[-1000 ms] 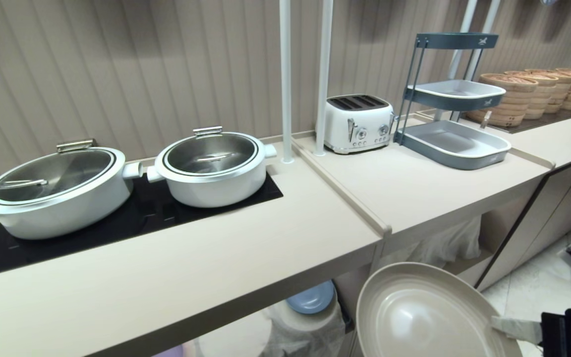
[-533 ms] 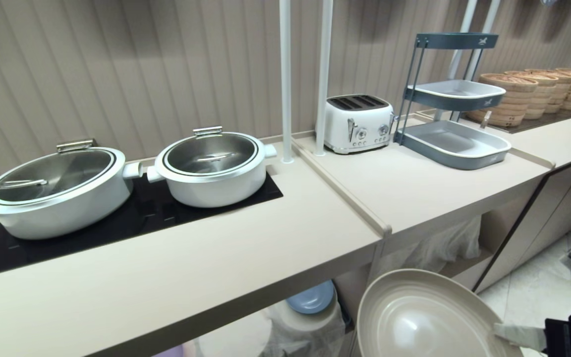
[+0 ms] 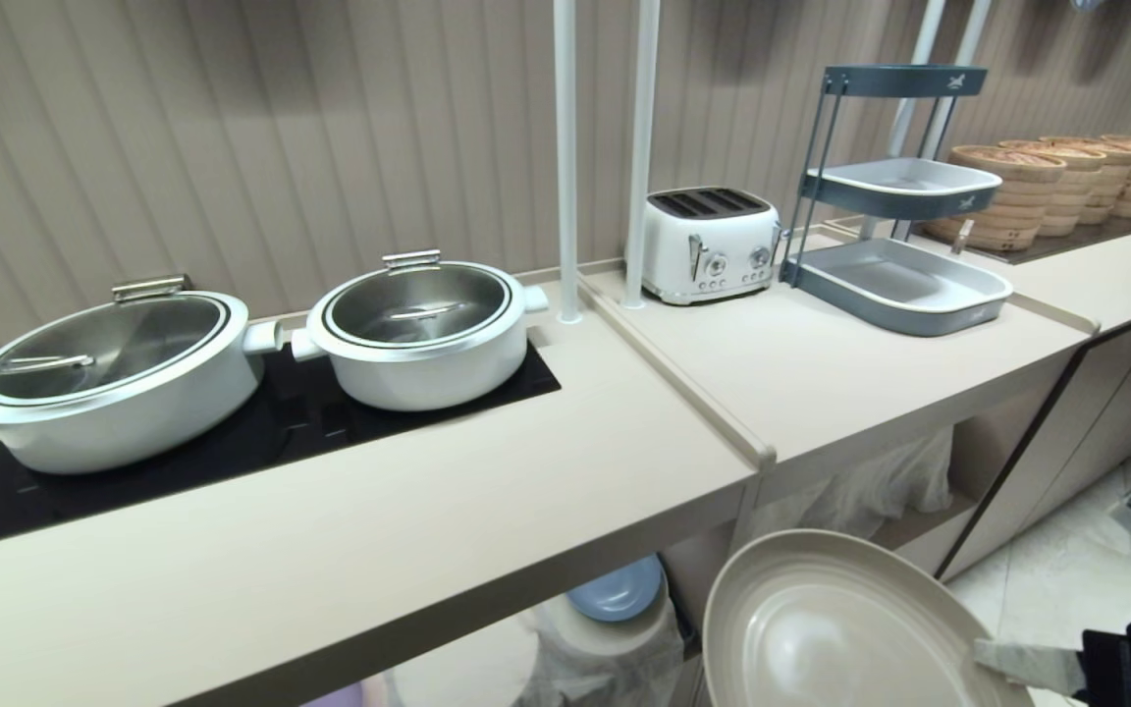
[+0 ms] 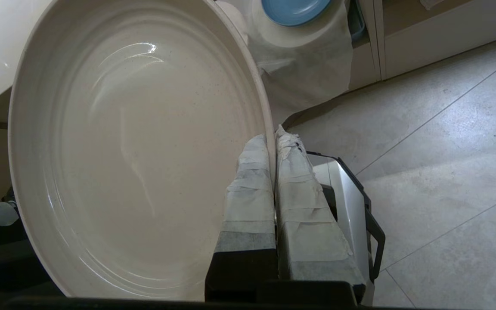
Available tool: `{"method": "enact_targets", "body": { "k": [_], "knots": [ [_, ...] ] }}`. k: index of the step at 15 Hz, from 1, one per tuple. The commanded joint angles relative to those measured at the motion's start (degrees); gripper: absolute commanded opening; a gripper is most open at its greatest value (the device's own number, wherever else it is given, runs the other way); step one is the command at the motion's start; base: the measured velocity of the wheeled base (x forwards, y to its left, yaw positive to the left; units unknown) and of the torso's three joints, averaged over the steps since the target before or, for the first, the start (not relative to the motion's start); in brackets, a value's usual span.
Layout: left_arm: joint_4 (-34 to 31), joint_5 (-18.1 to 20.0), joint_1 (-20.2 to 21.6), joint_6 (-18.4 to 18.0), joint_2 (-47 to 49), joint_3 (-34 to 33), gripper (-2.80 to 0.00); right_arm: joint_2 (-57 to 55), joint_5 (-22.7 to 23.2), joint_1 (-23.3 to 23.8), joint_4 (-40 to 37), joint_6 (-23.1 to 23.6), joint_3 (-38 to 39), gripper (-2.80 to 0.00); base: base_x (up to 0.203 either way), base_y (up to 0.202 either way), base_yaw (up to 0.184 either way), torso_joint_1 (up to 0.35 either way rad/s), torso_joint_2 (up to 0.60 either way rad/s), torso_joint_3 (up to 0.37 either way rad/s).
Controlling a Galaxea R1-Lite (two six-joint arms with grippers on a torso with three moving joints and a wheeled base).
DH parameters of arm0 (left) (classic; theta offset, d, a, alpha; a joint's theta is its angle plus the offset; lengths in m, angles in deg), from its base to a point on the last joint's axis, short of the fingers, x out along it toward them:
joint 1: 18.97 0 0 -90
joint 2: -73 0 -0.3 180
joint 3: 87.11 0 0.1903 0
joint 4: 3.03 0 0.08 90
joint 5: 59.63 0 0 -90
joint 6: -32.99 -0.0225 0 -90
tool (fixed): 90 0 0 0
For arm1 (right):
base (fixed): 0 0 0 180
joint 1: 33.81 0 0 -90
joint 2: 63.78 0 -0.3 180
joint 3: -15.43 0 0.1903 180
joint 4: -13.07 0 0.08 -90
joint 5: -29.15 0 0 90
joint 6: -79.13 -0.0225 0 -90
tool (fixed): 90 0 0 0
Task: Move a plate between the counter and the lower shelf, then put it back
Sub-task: Put the plate
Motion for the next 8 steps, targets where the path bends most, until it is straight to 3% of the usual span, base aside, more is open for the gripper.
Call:
{"method": "enact_targets", "body": {
  "k": [1, 8],
  "knots": [
    [0.00, -0.06, 0.00, 0.05, 0.04, 0.00, -2.80, -0.04, 0.50, -0.04, 0.11, -0.24, -0.16, -2.80, 0.000, 0.000, 0.000, 0.000, 0.00, 0.000],
    [0.00, -0.06, 0.00, 0.05, 0.04, 0.00, -2.80, -0.04, 0.58, -0.04, 0.02, -0.85, -0.60, -2.80, 0.000, 0.000, 0.000, 0.000, 0.00, 0.000]
  ]
}}
